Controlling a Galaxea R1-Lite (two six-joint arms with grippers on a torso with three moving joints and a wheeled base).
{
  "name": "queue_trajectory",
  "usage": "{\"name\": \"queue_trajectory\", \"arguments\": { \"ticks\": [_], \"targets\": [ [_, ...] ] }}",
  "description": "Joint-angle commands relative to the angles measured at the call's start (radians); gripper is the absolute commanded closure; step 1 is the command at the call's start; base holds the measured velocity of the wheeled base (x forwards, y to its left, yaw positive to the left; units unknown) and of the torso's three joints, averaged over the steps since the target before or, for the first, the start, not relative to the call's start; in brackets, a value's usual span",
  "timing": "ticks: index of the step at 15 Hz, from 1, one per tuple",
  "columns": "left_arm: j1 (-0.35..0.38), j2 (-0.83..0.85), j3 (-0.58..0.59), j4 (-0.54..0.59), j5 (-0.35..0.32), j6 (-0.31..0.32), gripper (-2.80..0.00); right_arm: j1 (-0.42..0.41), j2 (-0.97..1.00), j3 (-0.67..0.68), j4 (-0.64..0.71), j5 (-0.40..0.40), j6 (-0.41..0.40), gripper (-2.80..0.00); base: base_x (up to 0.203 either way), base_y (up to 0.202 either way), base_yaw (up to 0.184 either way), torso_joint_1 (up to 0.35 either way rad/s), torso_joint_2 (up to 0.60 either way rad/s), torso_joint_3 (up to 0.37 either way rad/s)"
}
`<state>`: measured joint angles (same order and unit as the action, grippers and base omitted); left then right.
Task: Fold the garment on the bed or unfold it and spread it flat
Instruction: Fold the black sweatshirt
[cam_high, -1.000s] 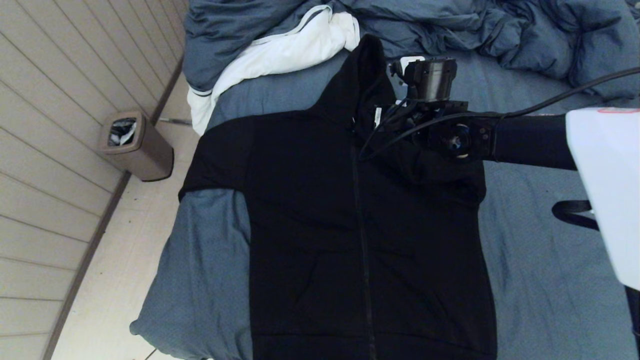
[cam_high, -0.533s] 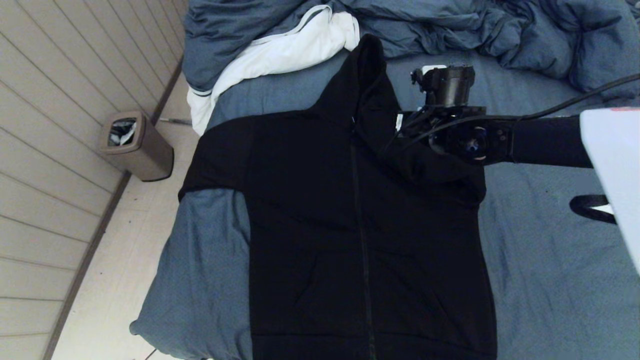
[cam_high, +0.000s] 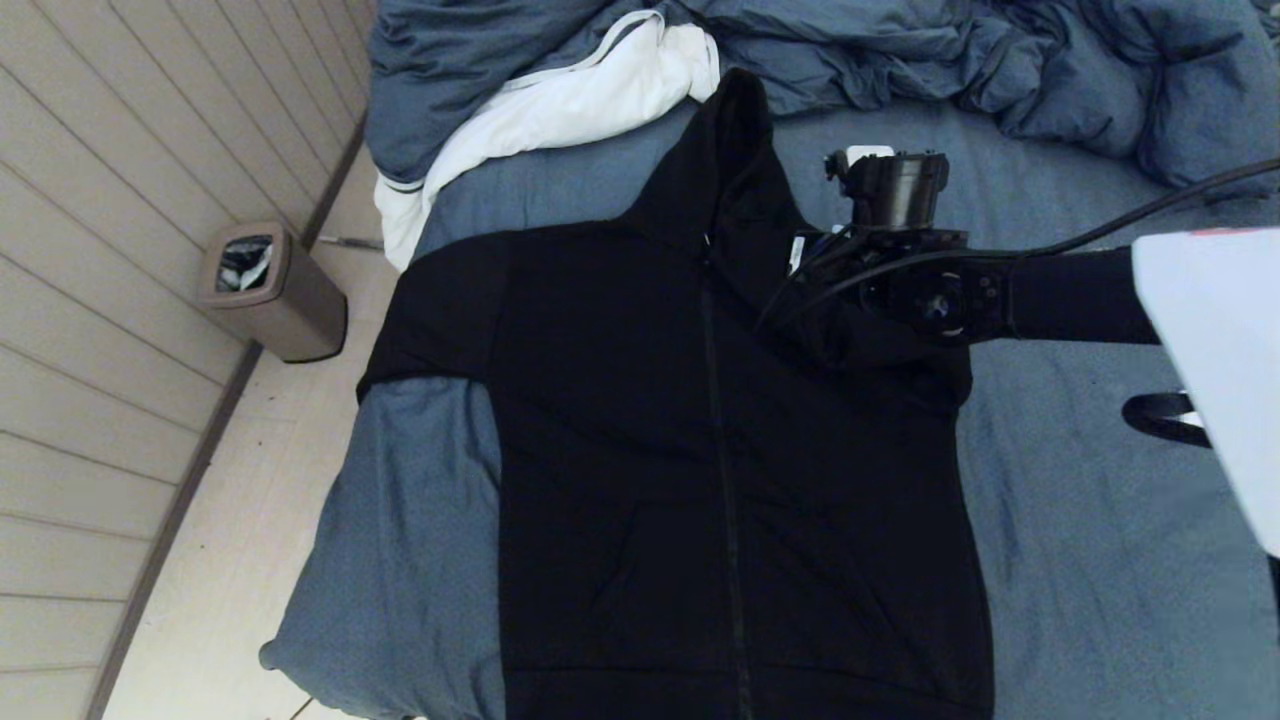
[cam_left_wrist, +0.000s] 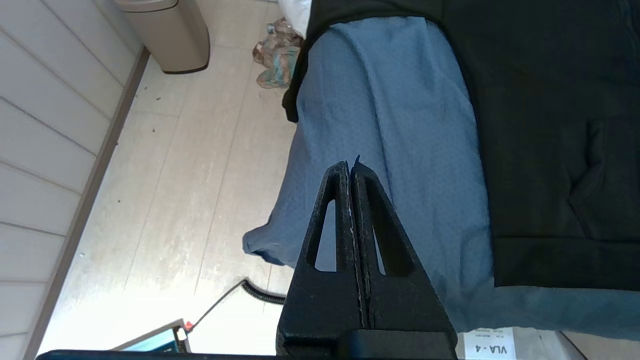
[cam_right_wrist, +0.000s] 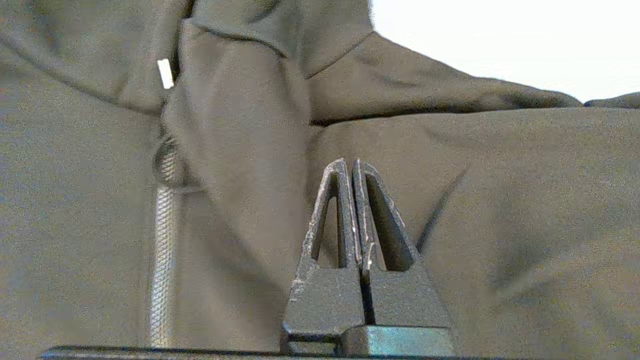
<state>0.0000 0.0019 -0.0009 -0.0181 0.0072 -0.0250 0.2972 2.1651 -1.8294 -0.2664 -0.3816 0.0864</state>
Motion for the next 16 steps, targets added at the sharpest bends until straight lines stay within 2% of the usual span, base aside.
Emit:
{"name": "queue_trajectory", "arguments": {
  "ticks": [1, 12, 13, 16],
  "targets": [
    [0.001, 0.0, 0.001, 0.0, 0.0, -0.001, 0.0, 0.0, 0.037, -0.026, -0.004, -0.001, 0.001, 0.0, 0.0, 0.0, 0.0, 0.0, 0.0, 0.0],
    [0.0, 0.0, -0.001, 0.0, 0.001, -0.001, 0.0, 0.002, 0.152, -0.122, -0.068, 0.0, 0.003, 0.0, 0.0, 0.0, 0.0, 0.0, 0.0, 0.0],
    [0.0, 0.0, -0.001, 0.0, 0.0, -0.001, 0.0, 0.0, 0.146, -0.122, -0.079, -0.002, 0.003, -2.8, 0.0, 0.0, 0.0, 0.0, 0.0, 0.0],
    [0.0, 0.0, -0.001, 0.0, 0.0, -0.001, 0.0, -0.001, 0.134, -0.122, -0.086, 0.001, 0.001, -2.8, 0.0, 0.0, 0.0, 0.0, 0.0, 0.0]
  ]
}}
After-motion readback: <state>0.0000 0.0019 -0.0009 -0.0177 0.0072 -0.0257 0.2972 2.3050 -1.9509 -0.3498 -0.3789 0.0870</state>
